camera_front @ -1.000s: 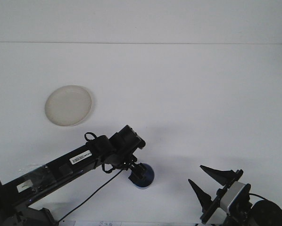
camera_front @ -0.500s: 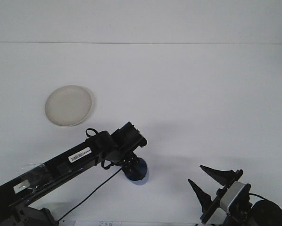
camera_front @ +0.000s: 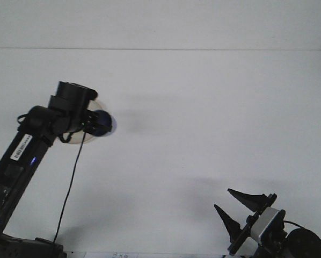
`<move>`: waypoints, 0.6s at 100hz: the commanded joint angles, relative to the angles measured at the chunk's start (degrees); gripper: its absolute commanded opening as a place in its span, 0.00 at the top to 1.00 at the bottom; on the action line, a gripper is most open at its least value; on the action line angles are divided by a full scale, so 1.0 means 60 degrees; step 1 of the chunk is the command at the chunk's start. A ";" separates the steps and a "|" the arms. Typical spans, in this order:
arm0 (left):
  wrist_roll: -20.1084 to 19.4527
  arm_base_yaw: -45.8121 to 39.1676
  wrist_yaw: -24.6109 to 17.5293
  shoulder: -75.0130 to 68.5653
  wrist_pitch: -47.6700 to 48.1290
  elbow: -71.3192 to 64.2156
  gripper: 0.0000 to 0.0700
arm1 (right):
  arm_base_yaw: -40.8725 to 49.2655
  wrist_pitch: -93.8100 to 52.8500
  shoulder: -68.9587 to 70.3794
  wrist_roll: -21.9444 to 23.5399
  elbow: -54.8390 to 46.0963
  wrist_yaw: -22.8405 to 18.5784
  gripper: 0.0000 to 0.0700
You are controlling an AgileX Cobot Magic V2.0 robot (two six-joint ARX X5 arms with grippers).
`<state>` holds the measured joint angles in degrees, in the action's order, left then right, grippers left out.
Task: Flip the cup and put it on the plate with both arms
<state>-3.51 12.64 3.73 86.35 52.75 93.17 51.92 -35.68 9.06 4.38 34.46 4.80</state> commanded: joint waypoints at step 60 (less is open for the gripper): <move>0.0437 -0.2452 0.0055 0.3111 -0.1147 0.0164 0.99 | 0.0095 0.0069 0.0000 0.0087 0.0058 0.0033 0.45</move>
<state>-1.80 -2.02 4.19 103.44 46.59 93.14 51.92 -35.70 9.06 4.38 34.46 4.80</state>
